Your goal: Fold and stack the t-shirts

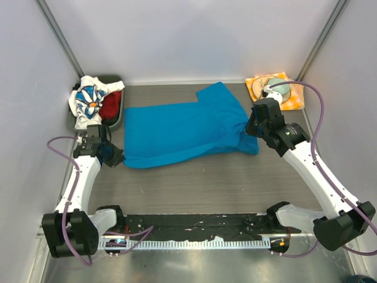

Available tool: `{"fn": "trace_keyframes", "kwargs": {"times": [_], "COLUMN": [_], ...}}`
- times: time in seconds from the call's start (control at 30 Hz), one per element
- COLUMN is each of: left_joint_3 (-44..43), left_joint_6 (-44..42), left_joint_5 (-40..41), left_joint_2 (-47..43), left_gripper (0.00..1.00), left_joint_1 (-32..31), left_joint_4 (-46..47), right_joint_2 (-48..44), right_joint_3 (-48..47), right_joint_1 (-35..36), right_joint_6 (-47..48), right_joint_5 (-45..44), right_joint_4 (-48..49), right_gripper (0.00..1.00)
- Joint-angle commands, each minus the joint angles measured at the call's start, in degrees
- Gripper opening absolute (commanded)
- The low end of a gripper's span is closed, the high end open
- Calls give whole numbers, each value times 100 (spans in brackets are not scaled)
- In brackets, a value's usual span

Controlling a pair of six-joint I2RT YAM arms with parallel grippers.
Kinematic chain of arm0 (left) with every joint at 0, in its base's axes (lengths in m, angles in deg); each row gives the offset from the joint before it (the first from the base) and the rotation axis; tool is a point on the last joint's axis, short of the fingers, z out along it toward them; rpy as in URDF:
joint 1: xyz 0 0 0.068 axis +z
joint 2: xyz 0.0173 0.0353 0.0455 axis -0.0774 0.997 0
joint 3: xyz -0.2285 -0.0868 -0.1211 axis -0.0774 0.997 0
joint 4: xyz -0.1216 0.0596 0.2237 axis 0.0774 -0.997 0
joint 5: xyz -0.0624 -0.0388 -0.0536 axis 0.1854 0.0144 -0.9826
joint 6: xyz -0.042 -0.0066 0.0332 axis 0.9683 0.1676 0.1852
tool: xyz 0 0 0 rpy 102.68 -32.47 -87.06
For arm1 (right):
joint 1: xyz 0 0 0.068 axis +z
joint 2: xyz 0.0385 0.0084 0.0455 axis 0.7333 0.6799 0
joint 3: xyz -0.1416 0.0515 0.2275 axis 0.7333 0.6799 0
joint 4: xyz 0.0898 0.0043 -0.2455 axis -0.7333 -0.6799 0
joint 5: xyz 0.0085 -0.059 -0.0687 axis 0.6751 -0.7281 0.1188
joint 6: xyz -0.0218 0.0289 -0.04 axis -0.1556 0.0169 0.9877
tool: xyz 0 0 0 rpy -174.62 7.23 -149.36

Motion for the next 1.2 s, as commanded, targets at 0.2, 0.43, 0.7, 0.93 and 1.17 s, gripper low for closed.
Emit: {"fn": "trace_keyframes", "kwargs": {"times": [0.2, 0.43, 0.7, 0.93, 1.17], "left_joint_3": [-449, -889, -1294, -1522, -1584], "left_joint_6": [-56, -21, -3, 111, 261], "left_joint_5": [25, 25, 218, 324, 333], "left_joint_2": [1087, 1817, 2503, 3083, 3356], "left_gripper": [0, 0, 0, 0, 0], "left_joint_1": [30, 30, 39, 30, 30], "left_joint_4": [465, 588, 650, 693, 816], "right_joint_2": [775, 1636, 2612, 3465, 4291], "right_joint_3": [-354, -889, -1443, -1777, -2313], "right_joint_1": [-15, -32, -103, -112, -173], "right_joint_6": [168, 440, 616, 695, 722], "right_joint_5": [-83, -232, 101, 418, 646], "right_joint_4": [429, 570, 745, 921, 992], "right_gripper": [1, 1, 1, 1, 1]}}
